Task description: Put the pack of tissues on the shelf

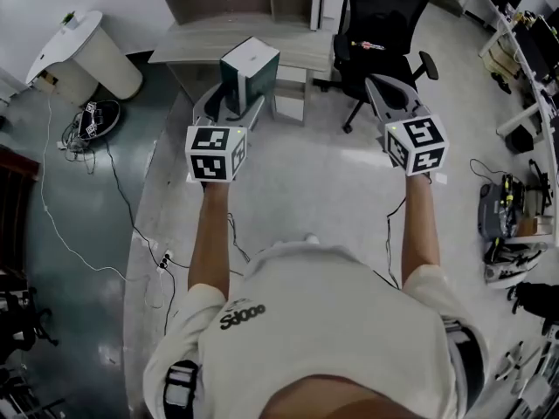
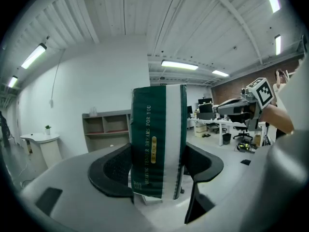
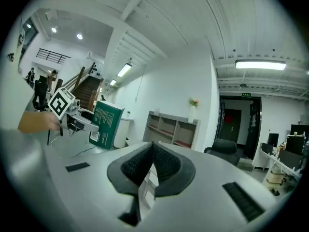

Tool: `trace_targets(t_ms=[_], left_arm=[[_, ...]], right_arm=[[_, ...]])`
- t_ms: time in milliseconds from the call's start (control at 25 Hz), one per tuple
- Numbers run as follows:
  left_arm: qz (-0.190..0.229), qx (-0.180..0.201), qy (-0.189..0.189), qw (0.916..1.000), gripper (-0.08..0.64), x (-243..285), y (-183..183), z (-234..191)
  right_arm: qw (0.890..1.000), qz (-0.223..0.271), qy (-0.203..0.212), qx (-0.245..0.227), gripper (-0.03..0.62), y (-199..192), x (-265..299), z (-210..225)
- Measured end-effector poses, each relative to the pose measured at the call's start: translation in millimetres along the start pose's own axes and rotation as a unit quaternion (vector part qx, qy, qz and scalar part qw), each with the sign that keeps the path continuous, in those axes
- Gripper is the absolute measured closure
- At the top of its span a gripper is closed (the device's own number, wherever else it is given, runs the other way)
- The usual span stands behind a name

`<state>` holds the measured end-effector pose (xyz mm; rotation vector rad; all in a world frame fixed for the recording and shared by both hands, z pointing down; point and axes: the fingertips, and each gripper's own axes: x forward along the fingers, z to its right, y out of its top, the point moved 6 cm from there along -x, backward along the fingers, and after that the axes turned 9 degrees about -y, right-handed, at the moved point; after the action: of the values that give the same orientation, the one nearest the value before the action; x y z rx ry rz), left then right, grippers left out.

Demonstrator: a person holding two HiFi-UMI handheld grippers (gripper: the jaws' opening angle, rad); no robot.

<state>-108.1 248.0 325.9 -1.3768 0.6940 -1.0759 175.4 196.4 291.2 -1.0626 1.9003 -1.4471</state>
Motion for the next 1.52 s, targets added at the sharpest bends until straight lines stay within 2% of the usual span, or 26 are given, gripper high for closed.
trace_targets(t_ms=[320,480,600,800,960,1280,1520], left_arm=[[-0.006,0.016,0.011,0.9998,0.219,23.6,9.4,18.0],[-0.004,0.012,0.02,0.9997,0.219,42.4,14.1,21.1],[-0.005,0.01,0.018,0.9998,0.221,61.0,18.3,16.1],[-0.008,0.002,0.006,0.9999,0.221,100.0,14.6,-0.1],[-0.013,-0.003,-0.008,0.9999,0.221,139.4,8.2,-28.3],[-0.008,-0.01,-0.029,0.9995,0.221,232.2,16.6,-115.0],[-0.001,-0.009,-0.051,0.9987,0.221,301.9,31.8,-176.9]], right_arm=[[1.0,0.012,0.007,0.007,0.588,-21.3,5.8,35.7],[1.0,0.011,0.019,0.012,0.588,-31.1,13.7,56.3],[0.999,0.007,0.029,0.01,0.588,-35.2,25.9,67.9],[1.0,-0.003,0.019,0.025,0.588,-52.2,56.3,85.5],[1.0,-0.011,0.0,0.019,0.588,-61.3,95.5,99.4],[0.999,-0.02,-0.028,0.022,0.588,-57.8,196.4,133.2],[0.997,-0.014,-0.079,0.02,0.589,-43.5,270.1,164.2]])
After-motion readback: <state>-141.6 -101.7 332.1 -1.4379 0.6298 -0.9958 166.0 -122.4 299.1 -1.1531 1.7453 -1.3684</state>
